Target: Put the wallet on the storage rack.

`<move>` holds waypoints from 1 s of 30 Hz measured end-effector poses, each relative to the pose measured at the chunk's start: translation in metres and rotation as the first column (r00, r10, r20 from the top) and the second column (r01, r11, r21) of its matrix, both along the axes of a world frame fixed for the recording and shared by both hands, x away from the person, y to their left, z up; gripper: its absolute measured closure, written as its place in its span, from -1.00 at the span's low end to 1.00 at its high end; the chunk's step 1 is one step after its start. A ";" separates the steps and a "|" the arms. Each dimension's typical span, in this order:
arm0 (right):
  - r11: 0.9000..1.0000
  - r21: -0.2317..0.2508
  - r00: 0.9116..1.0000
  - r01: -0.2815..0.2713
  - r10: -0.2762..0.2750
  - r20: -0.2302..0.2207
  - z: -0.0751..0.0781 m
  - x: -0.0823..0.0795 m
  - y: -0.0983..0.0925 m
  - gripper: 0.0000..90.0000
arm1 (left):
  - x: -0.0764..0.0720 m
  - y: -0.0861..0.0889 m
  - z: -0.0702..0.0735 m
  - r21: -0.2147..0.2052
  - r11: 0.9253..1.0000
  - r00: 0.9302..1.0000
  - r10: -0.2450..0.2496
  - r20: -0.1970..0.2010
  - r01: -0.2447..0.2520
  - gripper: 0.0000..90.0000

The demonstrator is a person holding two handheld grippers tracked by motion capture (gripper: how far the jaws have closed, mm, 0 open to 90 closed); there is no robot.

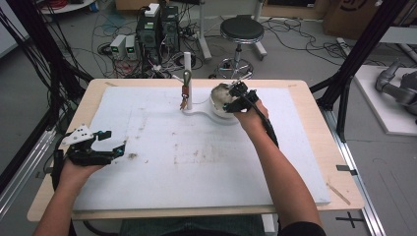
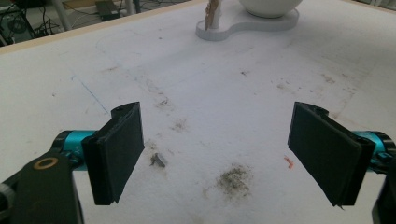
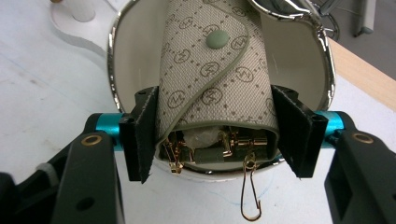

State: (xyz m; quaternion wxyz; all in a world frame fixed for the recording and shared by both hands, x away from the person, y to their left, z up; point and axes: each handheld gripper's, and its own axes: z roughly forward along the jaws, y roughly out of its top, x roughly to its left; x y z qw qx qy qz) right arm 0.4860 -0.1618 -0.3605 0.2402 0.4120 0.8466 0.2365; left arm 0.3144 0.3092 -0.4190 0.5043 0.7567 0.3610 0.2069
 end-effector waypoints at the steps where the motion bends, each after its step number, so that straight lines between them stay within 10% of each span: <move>1: 1.000 -0.001 1.000 0.005 -0.005 -0.003 -0.001 0.001 0.001 -0.17 | 0.000 0.000 0.000 0.001 1.000 1.000 0.000 0.000 0.000 -0.59; 11: 1.000 -0.022 0.998 -0.014 0.015 0.053 0.002 0.000 -0.001 -0.33 | 0.000 0.000 -0.002 0.005 1.000 1.000 0.000 -0.007 0.000 -0.59; 27: 0.986 0.146 0.994 -0.086 0.074 0.086 0.036 -0.041 -0.038 -0.53 | 0.001 -0.002 -0.001 0.005 1.000 1.000 -0.008 -0.003 0.008 -0.59; 30: 0.976 0.180 0.985 -0.118 0.092 0.146 0.035 -0.052 -0.047 -0.53 | 0.001 -0.002 -0.002 0.001 1.000 1.000 -0.005 -0.006 0.005 -0.59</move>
